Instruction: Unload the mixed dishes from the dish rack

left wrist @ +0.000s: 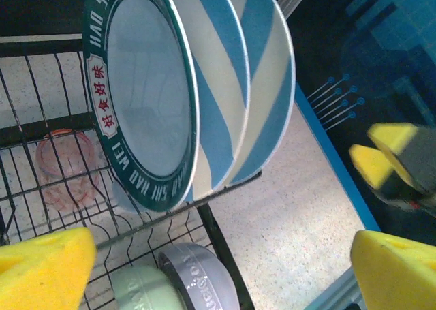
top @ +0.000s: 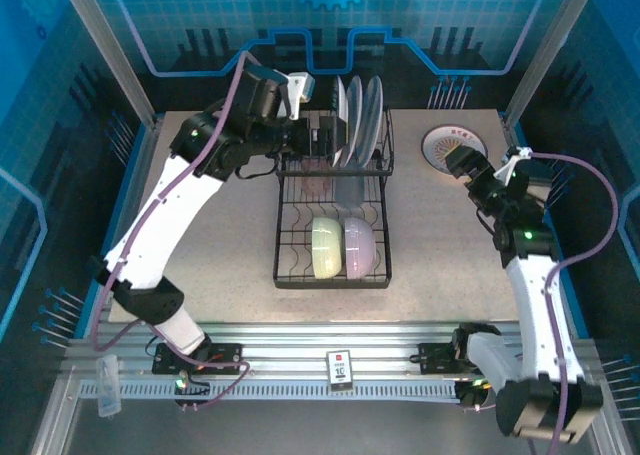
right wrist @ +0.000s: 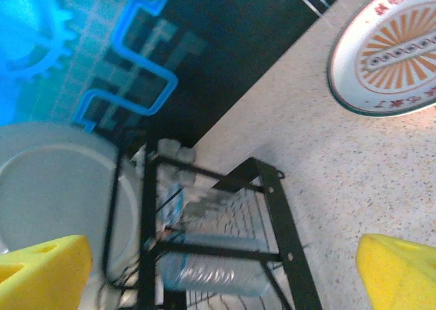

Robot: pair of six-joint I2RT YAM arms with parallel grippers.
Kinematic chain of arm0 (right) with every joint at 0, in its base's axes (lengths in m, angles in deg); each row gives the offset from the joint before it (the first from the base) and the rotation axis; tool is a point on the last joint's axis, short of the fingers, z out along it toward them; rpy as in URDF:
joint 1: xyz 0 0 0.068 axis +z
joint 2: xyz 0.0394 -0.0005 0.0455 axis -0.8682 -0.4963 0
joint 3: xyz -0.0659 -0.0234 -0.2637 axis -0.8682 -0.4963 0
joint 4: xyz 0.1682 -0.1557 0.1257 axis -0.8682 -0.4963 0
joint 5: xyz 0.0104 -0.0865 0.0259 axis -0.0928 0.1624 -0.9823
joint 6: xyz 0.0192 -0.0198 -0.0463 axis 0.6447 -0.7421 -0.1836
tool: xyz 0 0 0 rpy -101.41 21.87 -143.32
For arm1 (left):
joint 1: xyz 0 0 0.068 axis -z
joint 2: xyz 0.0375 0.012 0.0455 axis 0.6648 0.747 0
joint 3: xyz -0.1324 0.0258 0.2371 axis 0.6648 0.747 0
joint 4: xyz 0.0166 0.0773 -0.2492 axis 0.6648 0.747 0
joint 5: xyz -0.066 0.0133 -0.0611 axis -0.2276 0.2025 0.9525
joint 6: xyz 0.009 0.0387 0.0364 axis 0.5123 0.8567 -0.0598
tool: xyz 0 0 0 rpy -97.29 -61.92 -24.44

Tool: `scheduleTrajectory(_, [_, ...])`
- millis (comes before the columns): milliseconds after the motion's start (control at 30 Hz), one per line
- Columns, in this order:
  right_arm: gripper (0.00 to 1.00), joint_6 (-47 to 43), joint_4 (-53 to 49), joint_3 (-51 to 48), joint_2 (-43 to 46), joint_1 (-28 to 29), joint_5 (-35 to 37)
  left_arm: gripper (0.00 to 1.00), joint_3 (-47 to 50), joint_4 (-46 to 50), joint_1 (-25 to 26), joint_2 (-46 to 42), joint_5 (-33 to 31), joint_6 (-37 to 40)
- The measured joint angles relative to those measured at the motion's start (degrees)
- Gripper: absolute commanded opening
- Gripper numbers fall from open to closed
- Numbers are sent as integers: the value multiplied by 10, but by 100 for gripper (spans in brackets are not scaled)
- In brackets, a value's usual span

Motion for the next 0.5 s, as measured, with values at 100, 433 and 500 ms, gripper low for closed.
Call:
scheduleTrajectory(100, [100,-38,-67,42,44,26,-8,79,-33,6,-12,41,5,5])
scheduleTrajectory(433, [100,-56,-155,78,137,43,-53,65,-89,10,-36,127,30,-8])
scheduleTrajectory(500, [100,-56,-162,78,137,43,-59,63,-93,10,-36,134,33,-9])
